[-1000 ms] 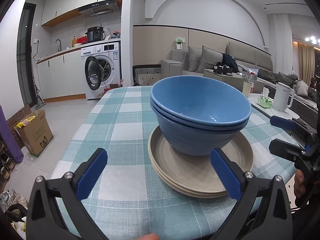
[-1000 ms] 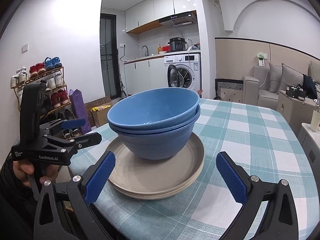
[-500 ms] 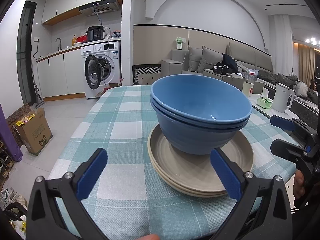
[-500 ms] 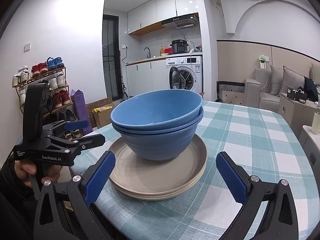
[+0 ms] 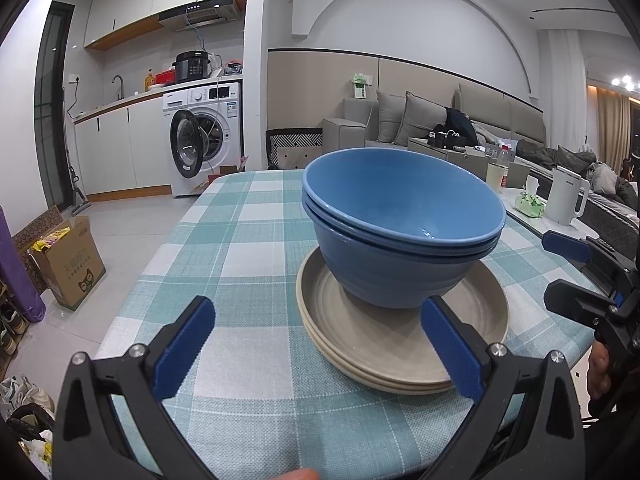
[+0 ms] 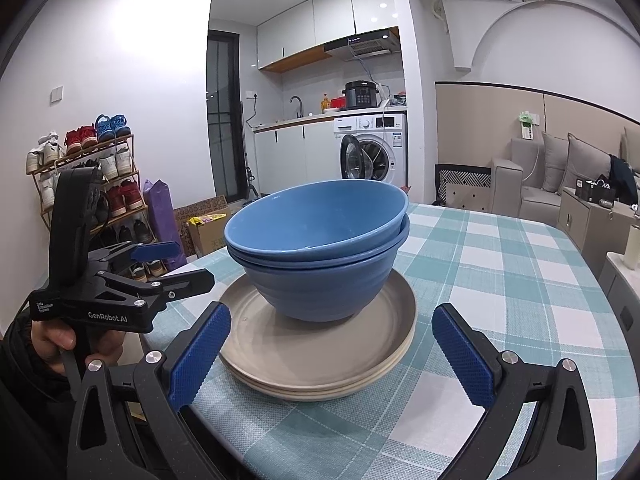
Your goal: Organize plates and bowls
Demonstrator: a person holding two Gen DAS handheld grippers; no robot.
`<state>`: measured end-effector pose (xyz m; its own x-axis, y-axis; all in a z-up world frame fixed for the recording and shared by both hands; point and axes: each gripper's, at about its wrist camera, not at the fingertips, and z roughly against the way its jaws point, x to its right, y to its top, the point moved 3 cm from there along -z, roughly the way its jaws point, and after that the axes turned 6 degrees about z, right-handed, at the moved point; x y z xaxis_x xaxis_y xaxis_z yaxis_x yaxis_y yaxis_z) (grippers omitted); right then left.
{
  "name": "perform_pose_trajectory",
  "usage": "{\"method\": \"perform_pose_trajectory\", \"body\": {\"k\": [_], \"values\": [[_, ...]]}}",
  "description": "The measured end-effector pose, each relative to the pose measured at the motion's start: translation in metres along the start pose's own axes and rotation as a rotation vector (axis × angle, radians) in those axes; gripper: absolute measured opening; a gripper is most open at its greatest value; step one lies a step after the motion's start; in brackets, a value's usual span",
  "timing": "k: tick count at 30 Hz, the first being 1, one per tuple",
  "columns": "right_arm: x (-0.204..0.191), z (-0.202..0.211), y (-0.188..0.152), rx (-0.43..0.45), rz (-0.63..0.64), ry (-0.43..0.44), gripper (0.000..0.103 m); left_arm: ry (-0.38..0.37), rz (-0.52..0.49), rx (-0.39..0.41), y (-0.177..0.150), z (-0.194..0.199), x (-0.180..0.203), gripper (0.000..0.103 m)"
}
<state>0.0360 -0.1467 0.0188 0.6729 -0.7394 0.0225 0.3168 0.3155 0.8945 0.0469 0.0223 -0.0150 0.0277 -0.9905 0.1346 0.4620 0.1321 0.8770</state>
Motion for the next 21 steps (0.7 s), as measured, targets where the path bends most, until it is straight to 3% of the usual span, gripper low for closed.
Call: {"method": "perform_pose_trajectory", "body": {"k": [21], "values": [[-0.0011, 0.0004, -0.0007, 0.004, 0.001, 0.005, 0.102, 0.002, 0.0, 0.001, -0.0001, 0.0, -0.0004, 0.103]]}}
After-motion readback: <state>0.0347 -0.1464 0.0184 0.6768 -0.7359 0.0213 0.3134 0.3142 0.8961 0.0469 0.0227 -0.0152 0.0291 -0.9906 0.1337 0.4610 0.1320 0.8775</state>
